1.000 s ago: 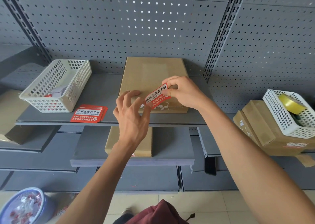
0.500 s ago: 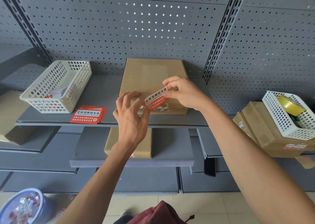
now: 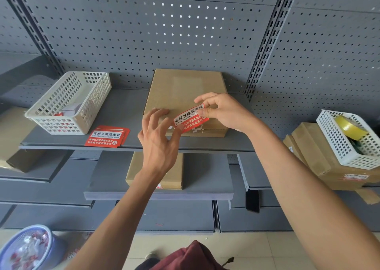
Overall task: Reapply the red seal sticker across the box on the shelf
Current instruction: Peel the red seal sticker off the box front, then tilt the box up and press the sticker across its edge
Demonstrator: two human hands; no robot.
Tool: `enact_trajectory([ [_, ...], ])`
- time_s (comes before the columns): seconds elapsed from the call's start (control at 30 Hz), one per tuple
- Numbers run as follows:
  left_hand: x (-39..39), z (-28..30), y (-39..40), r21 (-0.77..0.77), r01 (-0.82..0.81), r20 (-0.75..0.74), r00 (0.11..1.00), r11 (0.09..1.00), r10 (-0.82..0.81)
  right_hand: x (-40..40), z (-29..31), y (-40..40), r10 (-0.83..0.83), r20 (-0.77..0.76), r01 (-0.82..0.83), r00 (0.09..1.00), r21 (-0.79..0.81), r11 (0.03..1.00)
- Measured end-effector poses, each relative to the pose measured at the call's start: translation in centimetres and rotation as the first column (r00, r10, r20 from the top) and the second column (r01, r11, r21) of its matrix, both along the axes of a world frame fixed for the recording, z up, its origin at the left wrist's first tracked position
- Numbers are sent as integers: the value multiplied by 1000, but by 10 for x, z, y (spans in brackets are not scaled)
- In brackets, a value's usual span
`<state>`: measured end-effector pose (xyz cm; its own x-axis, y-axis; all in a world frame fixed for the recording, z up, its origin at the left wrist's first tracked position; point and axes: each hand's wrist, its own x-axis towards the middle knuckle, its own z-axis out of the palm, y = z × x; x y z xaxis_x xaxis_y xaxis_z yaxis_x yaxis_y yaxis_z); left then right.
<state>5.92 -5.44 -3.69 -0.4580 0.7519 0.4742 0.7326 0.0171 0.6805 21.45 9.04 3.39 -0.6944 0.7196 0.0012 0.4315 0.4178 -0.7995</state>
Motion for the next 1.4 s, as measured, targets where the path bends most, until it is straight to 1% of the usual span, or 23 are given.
enact_trajectory([
  [0.07, -1, 1, -2, 11, 13, 41, 999, 1000, -14, 0, 1, -2, -18, -40, 16, 999, -36, 999],
  [0.1, -2, 2, -3, 20, 21, 78, 997, 1000, -22, 1, 0, -4, -35, -59, 33, 998, -29, 999],
  [0.17, -5, 6, -7, 41, 31, 160, 986, 999, -37, 4, -2, -10, -65, -99, 68, 993, 27, 997],
  [0.23, -6, 11, -14, 64, 31, 204, 978, 997, -44, 11, -4, -24, -73, -149, 84, 986, 73, 994],
  [0.37, -2, 21, -30, 120, 13, 266, 963, 993, -45, 27, -11, -57, -117, -315, 140, 942, 50, 989],
  [0.43, 2, 21, -36, 129, 15, 294, 954, 992, -53, 33, -21, -72, -178, -380, 192, 908, 0, 981],
  [0.57, 9, 11, -38, 89, 62, 295, 952, 994, -86, 34, -45, -89, -383, -462, 335, 800, -185, 924],
  [0.63, 11, 7, -36, 57, 65, 305, 949, 996, -80, 32, -52, -92, -445, -473, 393, 760, -211, 895],
  [0.8, 13, 5, -34, 19, 25, 368, 929, 999, -31, 29, -56, -95, -519, -496, 467, 696, -236, 852],
  [0.87, 12, 4, -34, 18, -4, 370, 929, 1000, -3, 25, -56, -96, -520, -475, 499, 710, -182, 847],
  [0.93, 13, 5, -33, 10, -37, 372, 928, 999, 31, 21, -55, -100, -533, -443, 554, 721, -94, 827],
  [1.03, 13, 7, -34, 9, -56, 447, 893, 998, 46, 17, -54, -106, -551, -451, 607, 702, -25, 794],
  [1.13, 13, 9, -34, 27, -62, 504, 863, 998, 40, 13, -56, -110, -558, -447, 602, 699, -53, 797],
  [1.27, 14, 10, -33, 31, -88, 582, 812, 996, 54, 8, -53, -112, -549, -421, 547, 722, -140, 826],
  [1.4, 11, 9, -26, 22, -54, 630, 776, 998, 29, 7, -49, -111, -534, -437, 531, 724, -142, 836],
])
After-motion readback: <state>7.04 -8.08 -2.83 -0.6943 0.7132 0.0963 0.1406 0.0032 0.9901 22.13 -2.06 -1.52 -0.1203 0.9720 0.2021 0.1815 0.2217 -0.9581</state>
